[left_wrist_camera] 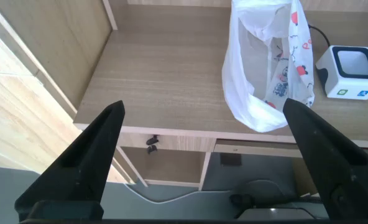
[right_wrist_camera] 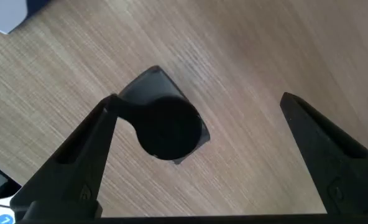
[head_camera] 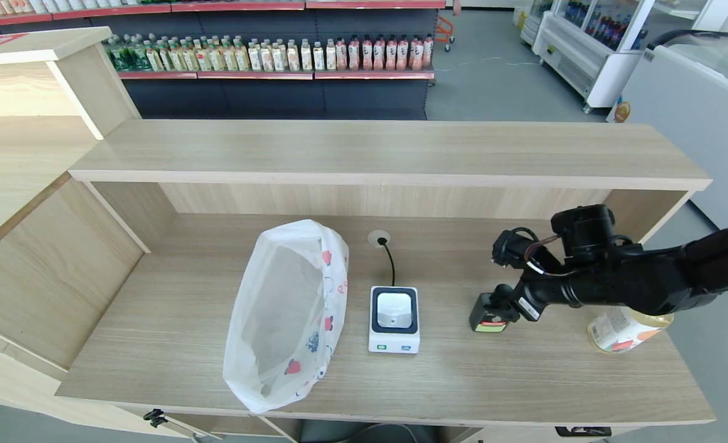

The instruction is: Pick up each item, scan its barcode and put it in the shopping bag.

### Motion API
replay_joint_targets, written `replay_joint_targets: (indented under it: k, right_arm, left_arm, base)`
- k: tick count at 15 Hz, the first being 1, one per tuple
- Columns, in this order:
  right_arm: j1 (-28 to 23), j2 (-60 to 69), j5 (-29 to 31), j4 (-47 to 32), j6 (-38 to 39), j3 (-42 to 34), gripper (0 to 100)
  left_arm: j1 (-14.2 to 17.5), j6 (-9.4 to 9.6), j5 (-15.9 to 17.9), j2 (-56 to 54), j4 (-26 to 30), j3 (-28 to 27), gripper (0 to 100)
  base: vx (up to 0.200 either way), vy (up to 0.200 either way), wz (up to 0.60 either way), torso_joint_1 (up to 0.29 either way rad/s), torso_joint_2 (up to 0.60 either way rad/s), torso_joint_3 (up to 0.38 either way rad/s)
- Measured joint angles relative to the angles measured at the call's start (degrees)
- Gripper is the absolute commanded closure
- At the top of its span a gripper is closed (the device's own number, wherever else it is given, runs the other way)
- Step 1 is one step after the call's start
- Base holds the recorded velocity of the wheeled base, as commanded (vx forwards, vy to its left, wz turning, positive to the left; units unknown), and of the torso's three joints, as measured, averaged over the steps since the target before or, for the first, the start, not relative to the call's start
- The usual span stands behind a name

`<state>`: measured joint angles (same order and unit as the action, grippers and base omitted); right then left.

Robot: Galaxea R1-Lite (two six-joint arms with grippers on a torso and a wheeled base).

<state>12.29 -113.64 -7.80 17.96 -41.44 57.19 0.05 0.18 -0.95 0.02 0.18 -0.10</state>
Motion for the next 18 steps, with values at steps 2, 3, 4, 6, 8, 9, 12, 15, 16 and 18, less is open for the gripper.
replay_joint_targets:
  k: [2, 3, 4, 6, 8, 9, 12, 15, 16, 18]
  right_arm:
    - [1.71, -2.86, -0.84, -0.17, 0.11, 0.45, 0]
    - [2.12, -3.72, -0.93, -0.15, 0.13, 0.66, 0]
    - [2.38, -4.33, -0.95, -0.12, 0.13, 0.67, 0]
    - [2.62, -5.32, -2.45, 0.13, 0.24, 0.78, 0]
    - [2.76, -6.21, -3.15, 0.32, 0.33, 0.91, 0]
    - [2.76, -6.62, -3.61, 0.35, 0.33, 1.24, 0]
    - [2.8, -7.86, -3.8, 0.54, 0.28, 1.77, 0]
    - [3.19, -8.41, -3.99, 1.91, 1.43, 1.9, 100]
    - [3.52, -8.41, -3.9, 3.25, 2.74, 1.83, 100]
    - [3.75, -8.19, -3.94, 3.88, 3.12, 1.39, 100]
  left_arm:
    - [0.02, 0.0, 0.0, 0.0, 0.0, 0.0, 0]
    - [0.05, 0.0, 0.0, 0.0, 0.0, 0.0, 0]
    - [0.05, 0.0, 0.02, 0.0, 0.0, 0.0, 0]
    - [0.05, 0.0, 0.0, 0.0, 0.0, 0.0, 0]
    - [0.0, 0.0, 0.0, 0.0, -0.02, 0.0, 0]
    - [0.0, 0.0, 0.0, 0.0, 0.0, 0.0, 0]
    - [0.0, -0.02, 0.0, 0.0, 0.0, 0.0, 0]
    - [0.05, 0.0, 0.0, 0.0, 0.0, 0.0, 0]
    - [0.05, 0.0, 0.02, 0.0, -0.02, 0.0, 0]
    - [0.0, 0.0, 0.0, 0.0, -0.02, 0.0, 0]
  base:
    - [0.0, 0.0, 0.0, 0.0, 0.0, 0.0]
    - [0.0, 0.0, 0.0, 0.0, 0.0, 0.0]
    - [0.0, 0.0, 0.0, 0.0, 0.0, 0.0]
    - [0.0, 0.0, 0.0, 0.0, 0.0, 0.0]
    - [0.0, 0.0, 0.0, 0.0, 0.0, 0.0]
    - [0.0, 0.0, 0.0, 0.0, 0.0, 0.0]
    - [0.0, 0.0, 0.0, 0.0, 0.0, 0.0]
    - [0.0, 0.0, 0.0, 0.0, 0.0, 0.0]
    - [0.0, 0.0, 0.0, 0.0, 0.0, 0.0]
    - [0.0, 0.0, 0.0, 0.0, 0.0, 0.0]
